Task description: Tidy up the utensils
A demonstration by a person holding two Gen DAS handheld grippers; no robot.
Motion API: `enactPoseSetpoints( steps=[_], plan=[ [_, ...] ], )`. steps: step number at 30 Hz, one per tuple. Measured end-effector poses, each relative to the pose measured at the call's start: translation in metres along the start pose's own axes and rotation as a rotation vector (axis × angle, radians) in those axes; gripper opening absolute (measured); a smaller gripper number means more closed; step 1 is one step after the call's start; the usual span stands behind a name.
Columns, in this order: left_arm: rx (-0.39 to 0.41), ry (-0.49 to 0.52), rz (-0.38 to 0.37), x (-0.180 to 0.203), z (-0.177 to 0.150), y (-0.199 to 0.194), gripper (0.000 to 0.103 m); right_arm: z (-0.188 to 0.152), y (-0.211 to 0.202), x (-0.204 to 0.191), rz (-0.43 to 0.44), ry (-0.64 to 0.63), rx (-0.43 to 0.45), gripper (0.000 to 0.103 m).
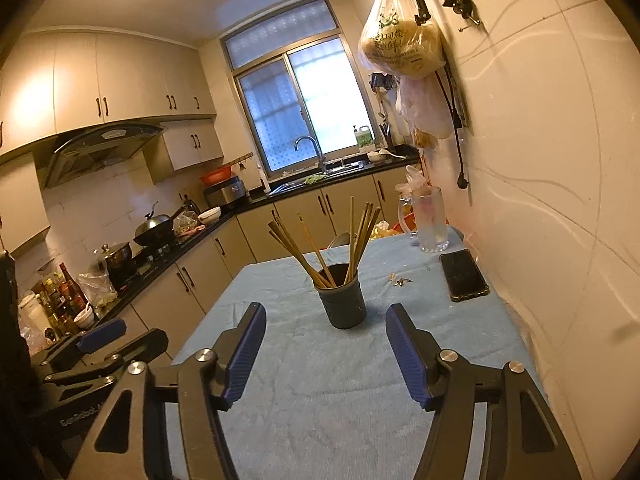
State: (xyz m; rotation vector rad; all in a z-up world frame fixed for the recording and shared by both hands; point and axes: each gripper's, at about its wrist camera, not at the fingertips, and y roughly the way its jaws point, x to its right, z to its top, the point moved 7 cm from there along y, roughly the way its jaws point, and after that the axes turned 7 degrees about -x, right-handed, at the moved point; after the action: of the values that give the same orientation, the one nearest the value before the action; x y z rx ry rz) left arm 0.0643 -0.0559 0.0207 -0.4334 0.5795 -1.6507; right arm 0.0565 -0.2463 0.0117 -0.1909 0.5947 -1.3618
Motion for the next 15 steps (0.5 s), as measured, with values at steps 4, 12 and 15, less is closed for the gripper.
enactPoseSetpoints(
  steps=[4, 12, 15],
  plan=[
    [0.001, -0.010, 0.002, -0.003, -0.002, -0.005, 0.081, 0.000, -0.010, -0.003, -0.010, -0.009, 0.016, 0.066],
    [-0.005, -0.018, 0.027, -0.005, -0.007, -0.013, 0.082, -0.003, -0.021, -0.008, -0.018, -0.020, 0.030, 0.068],
    [-0.002, -0.028, 0.033, -0.008, -0.009, -0.017, 0.082, -0.002, -0.025, -0.011, -0.016, -0.029, 0.039, 0.068]
  ],
)
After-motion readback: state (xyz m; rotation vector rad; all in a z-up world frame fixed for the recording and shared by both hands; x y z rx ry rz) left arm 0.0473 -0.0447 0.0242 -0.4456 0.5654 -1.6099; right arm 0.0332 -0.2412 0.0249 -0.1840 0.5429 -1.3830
